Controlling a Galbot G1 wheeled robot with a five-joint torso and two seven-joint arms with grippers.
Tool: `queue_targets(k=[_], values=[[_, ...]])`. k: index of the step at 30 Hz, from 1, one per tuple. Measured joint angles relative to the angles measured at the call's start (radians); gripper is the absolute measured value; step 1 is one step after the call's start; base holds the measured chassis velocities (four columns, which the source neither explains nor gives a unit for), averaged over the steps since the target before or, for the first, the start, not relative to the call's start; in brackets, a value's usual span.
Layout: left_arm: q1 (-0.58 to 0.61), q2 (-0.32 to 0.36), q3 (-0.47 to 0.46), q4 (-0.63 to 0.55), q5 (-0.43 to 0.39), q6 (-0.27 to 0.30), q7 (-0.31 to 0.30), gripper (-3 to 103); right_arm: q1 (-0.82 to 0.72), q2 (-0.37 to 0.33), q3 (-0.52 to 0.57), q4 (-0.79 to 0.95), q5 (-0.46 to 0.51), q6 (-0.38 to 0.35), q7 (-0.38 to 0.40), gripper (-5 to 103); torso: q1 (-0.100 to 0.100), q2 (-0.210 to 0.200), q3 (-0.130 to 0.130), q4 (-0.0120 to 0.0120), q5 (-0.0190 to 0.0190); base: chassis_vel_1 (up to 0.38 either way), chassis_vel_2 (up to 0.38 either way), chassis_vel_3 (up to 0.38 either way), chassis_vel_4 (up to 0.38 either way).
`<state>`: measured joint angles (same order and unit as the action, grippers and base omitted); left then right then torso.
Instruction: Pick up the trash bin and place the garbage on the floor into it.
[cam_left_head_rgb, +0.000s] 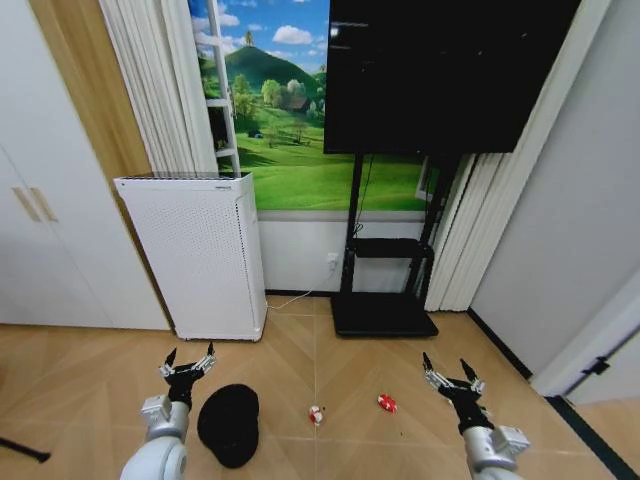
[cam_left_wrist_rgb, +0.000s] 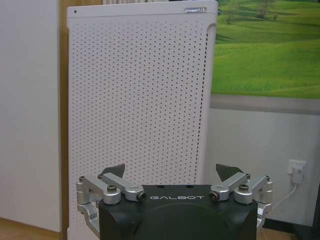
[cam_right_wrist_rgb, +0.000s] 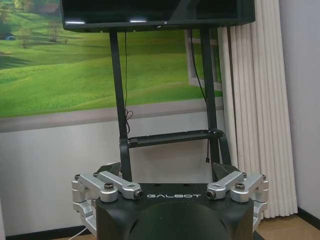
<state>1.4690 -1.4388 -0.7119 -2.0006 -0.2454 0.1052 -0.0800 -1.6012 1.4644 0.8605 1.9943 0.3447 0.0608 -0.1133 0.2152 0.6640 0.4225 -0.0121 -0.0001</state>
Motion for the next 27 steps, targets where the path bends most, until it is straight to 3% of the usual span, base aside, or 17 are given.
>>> queue_targets(k=[1,13,27], values=[[0.0,0.0,0.0,0.001,0.0,0.0,0.0,99,0.0,0.0,0.0,-0.002,0.001,0.001,-0.001,100,0.0,0.0,0.0,0.0009,0.001,-0.353,0.38,0.359,-0.353],[-0.006,-0.003,0.002,0.017,0.004,-0.009,0.001,99,0.008,0.002,-0.004,-0.021,0.005,0.064,0.024,100,0.001,0.0,0.0,0.0006,0.0003,-0.29,0.312,0.266,-0.276],[-0.011,-0.004,0.007,0.026,0.002,0.01,-0.024,99,0.019,0.005,-0.01,-0.046,-0.031,0.089,0.017,100,-0.001,0.0,0.0,0.0006,0.0002,0.018,-0.019,-0.039,0.032]])
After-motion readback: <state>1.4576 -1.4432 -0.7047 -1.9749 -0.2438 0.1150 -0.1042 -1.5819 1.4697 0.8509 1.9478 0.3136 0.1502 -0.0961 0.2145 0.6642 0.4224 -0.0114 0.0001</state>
